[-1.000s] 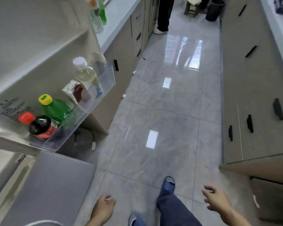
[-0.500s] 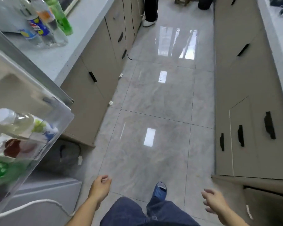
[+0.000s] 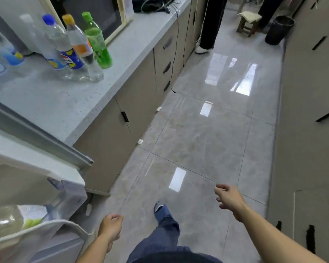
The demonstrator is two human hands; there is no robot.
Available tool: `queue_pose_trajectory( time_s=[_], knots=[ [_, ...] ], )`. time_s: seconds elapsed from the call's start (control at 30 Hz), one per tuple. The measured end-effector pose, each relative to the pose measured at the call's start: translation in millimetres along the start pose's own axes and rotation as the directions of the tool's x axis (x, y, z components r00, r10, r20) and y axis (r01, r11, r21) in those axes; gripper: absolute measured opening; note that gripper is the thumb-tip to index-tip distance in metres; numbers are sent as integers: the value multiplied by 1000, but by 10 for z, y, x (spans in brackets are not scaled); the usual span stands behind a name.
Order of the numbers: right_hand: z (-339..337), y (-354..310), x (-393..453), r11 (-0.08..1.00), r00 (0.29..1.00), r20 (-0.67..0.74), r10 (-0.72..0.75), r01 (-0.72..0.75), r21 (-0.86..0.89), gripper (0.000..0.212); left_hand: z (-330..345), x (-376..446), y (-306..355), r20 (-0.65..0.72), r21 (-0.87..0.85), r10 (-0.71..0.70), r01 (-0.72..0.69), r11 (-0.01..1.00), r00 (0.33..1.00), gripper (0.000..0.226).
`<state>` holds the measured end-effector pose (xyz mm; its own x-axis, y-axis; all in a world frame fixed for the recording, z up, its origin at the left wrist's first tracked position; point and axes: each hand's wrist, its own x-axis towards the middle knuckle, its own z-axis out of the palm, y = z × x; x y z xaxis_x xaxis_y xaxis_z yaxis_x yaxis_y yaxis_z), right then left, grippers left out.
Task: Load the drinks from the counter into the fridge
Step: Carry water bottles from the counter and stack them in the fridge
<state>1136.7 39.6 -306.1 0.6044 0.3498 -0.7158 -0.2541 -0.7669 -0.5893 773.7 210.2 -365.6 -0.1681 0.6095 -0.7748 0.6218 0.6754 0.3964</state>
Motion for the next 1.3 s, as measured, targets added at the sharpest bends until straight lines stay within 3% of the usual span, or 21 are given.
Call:
queue_pose_trajectory(
  time_s=[0.37,0.57,0.7,0.83,0.97,1.13,1.3],
  knots=[
    [276,-1284,1070,924,995,76,-72,95,-370,23,200,200,1441,-10,-244,101,-100,965,995,13],
    [277,-1742,1661,861,992,121,-37,93,-500,26,181,240,2000,-131,-355,134,-173,919,982,16],
    [393,-2250,2036,827,981,176,-82,165,-538,21,136,251,2354,-218,-394,60,-144,908,974,17],
    [707,-2829,2307,789,930,358,-80,279,-548,23,122,187,2627,-309,-412,-37,-99,906,950,9],
    [1241,-3517,2157,718,809,565,-163,490,-494,15,67,101,2877,-389,-428,-90,-94,899,917,18],
    [2065,-4281,1578,608,514,804,-301,752,-253,17,-301,-16,3321,-561,-489,-76,-255,834,824,21],
    [2864,-4986,822,498,230,893,-386,867,-8,21,-1077,-32,3806,-734,-539,-93,-493,683,673,20]
  ],
)
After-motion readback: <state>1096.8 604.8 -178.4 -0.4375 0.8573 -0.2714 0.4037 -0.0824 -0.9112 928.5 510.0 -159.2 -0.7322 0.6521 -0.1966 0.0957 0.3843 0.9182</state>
